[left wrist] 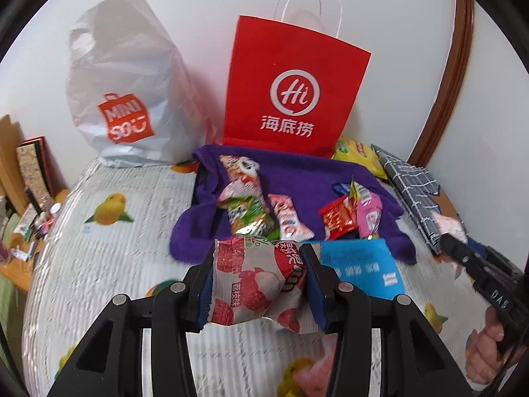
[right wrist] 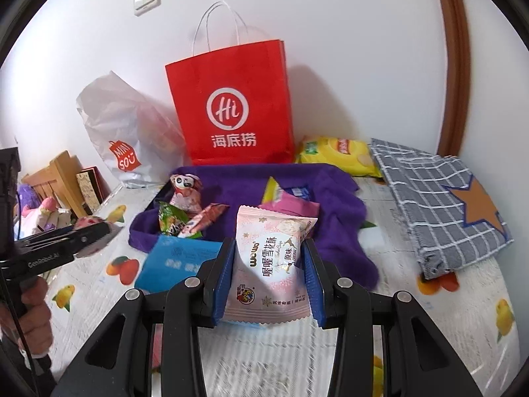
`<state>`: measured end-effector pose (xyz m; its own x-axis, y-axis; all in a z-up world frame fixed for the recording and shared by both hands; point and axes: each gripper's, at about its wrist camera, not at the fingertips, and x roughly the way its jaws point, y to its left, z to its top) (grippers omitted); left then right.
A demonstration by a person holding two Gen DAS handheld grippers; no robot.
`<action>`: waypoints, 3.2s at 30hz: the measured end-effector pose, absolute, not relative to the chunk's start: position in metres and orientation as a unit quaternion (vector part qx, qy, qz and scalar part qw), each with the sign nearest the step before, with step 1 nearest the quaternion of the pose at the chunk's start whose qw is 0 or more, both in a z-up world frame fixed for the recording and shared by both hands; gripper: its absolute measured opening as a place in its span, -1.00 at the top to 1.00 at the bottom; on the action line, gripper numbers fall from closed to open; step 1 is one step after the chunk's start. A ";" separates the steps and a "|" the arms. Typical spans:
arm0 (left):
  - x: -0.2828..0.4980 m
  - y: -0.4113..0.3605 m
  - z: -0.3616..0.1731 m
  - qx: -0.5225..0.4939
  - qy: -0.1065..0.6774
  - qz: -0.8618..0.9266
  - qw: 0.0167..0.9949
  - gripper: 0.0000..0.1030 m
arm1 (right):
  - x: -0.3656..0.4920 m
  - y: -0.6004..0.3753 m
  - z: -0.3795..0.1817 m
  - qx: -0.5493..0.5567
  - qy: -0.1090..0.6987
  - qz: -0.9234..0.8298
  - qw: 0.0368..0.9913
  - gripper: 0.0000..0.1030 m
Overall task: Organize snacks
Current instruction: 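Lift both packets and carry them toward the purple towel, then lower the pink pastry packet with the right gripper while the left lowers the red-white packet onto the towel, then open both grippers and release the packets onto the purple towel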
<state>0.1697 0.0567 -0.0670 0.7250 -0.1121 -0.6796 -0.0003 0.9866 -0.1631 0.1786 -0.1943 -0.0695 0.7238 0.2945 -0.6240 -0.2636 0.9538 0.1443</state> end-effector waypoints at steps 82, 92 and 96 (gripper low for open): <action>0.229 0.062 -0.096 -0.114 0.394 -0.066 0.910 0.14 | 0.263 -0.150 -0.105 0.005 0.362 0.130 0.923 -0.11; 0.277 0.030 -0.097 -0.101 0.422 -0.072 0.898 0.14 | 0.253 -0.175 -0.107 -0.006 0.360 0.108 0.927 -0.11; 0.294 0.022 -0.104 -0.097 0.435 -0.062 0.893 0.13 | 0.251 -0.171 -0.109 -0.003 0.366 0.124 0.922 -0.11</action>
<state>0.2942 0.0223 -0.1045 0.6140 -0.1957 -0.7647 0.0276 0.9735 -0.2269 0.2506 -0.1709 -0.1085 0.7008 0.2273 -0.6761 -0.2311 0.9691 0.0863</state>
